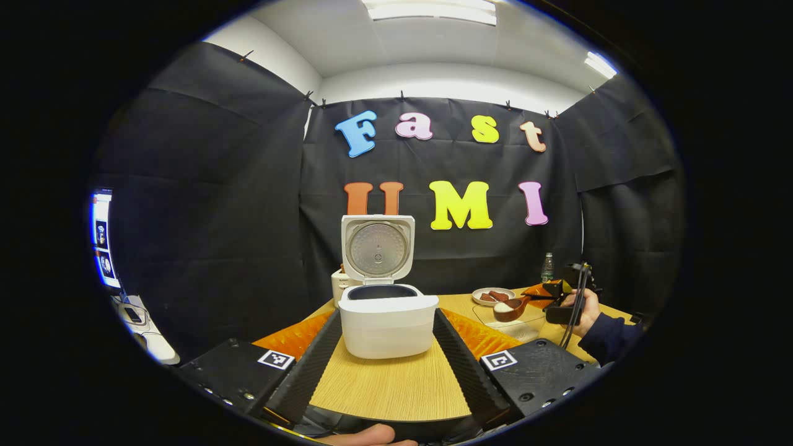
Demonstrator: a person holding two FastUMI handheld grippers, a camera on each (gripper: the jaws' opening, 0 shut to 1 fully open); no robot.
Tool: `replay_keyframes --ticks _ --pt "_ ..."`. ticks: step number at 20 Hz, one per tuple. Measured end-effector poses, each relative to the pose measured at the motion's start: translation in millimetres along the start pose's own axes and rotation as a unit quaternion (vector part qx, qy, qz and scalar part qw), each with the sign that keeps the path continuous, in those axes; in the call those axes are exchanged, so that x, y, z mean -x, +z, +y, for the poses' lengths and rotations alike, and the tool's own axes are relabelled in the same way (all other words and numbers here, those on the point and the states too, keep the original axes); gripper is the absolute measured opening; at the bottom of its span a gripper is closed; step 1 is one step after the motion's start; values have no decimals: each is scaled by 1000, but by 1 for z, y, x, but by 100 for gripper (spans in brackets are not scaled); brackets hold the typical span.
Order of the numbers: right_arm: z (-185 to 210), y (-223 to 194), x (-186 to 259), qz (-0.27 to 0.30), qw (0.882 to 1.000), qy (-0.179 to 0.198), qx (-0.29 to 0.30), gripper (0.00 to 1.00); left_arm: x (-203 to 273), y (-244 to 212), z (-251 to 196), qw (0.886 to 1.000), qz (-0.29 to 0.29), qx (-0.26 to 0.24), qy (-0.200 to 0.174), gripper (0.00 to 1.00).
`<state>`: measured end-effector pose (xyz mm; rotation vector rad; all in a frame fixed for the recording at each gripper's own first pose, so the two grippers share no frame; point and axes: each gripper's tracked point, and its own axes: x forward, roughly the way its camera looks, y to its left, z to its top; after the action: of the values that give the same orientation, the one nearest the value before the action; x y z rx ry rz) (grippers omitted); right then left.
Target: Close the left gripper, press the button to open the rice cooker; take a wooden spoon from the chopstick holder with the right hand, scoop a spoonful of rice and pour it into the rice cooker, then put the wooden spoon back into the chopstick holder.
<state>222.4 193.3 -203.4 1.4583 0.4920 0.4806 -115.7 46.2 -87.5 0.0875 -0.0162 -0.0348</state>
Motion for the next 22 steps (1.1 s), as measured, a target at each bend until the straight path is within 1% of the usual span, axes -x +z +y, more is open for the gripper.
replay_keyframes --ticks 1,3,5,7,9,13,14,19,22 --pt "12 0 1 6 1000 24 -16 11 0 -1 2 1000 1 0 0 94" --pt "31 -2 2 9 998 49 -23 12 0 -4 7 1000 5 -1 4 94" --pt "51 -17 0 21 998 61 -17 11 3 -3 12 1000 4 0 6 94" --pt "69 -32 -6 31 997 67 -6 12 5 0 15 1000 -2 3 5 94" --pt "79 -48 -20 40 997 65 5 11 8 0 18 1000 -5 4 3 94" --pt "86 -85 -56 55 997 46 10 11 9 1 33 1000 -5 2 6 94" --pt "88 -93 -67 57 997 39 17 12 9 2 31 1000 -5 2 6 94" --pt "96 -130 -121 60 997 13 55 12 17 1 44 1000 -7 8 5 94" --pt "105 -149 -156 61 994 -2 94 12 19 -3 47 1000 -8 17 1 94"
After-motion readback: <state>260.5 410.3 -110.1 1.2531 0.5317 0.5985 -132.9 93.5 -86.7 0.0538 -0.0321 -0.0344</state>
